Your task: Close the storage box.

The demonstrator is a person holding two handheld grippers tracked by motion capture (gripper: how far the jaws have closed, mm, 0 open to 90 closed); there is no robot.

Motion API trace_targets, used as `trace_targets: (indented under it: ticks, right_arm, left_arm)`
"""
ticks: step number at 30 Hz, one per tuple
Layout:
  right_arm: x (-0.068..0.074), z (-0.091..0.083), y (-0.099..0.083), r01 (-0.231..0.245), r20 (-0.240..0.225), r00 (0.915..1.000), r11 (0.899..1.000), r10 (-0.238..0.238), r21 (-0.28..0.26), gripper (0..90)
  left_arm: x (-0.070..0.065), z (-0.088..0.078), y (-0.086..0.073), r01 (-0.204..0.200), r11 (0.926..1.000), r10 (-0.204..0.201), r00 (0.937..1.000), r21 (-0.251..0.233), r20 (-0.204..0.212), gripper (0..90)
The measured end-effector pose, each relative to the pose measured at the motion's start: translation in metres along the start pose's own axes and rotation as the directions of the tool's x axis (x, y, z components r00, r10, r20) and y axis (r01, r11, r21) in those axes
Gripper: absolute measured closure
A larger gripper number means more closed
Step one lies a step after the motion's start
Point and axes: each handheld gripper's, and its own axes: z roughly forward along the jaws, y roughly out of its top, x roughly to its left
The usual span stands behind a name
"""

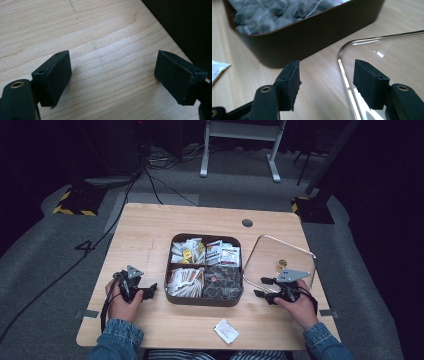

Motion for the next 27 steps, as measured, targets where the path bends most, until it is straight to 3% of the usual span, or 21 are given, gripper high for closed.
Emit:
trace_targets:
  ticks: [8, 13, 19, 23, 27]
  right_arm:
    - [-0.031, -0.010, 0.011, -0.024, 0.110, 0.9935, 0.998, 0.029, -0.051, 39.9]
    - [-0.054, -0.019, 0.009, -0.065, 0.204, 0.9757, 0.995, 0.080, -0.082, 40.3]
    - [-0.075, -0.023, 0.002, -0.107, 0.279, 0.9516, 0.990, 0.130, -0.096, 40.6]
    - [-0.082, -0.024, -0.003, -0.123, 0.312, 0.9390, 0.988, 0.145, -0.088, 40.3]
    - [-0.087, -0.025, -0.009, -0.144, 0.325, 0.9320, 0.987, 0.161, -0.076, 39.6]
  left_arm:
    - [0.000, 0.000, 0.000, -0.001, 1.0000, 0.001, 1.0000, 0.000, -0.001, 14.7]
    - [-0.001, -0.002, -0.002, 0.006, 1.0000, -0.006, 1.0000, -0.003, -0.004, 14.8]
    - [-0.001, -0.002, -0.003, 0.001, 1.0000, -0.001, 1.0000, -0.004, -0.005, 14.8]
    - [-0.001, -0.002, -0.003, 0.001, 1.0000, -0.001, 1.0000, -0.004, -0.005, 14.8]
    - [-0.001, -0.002, -0.003, 0.001, 1.0000, -0.001, 1.0000, -0.004, -0.005, 14.8]
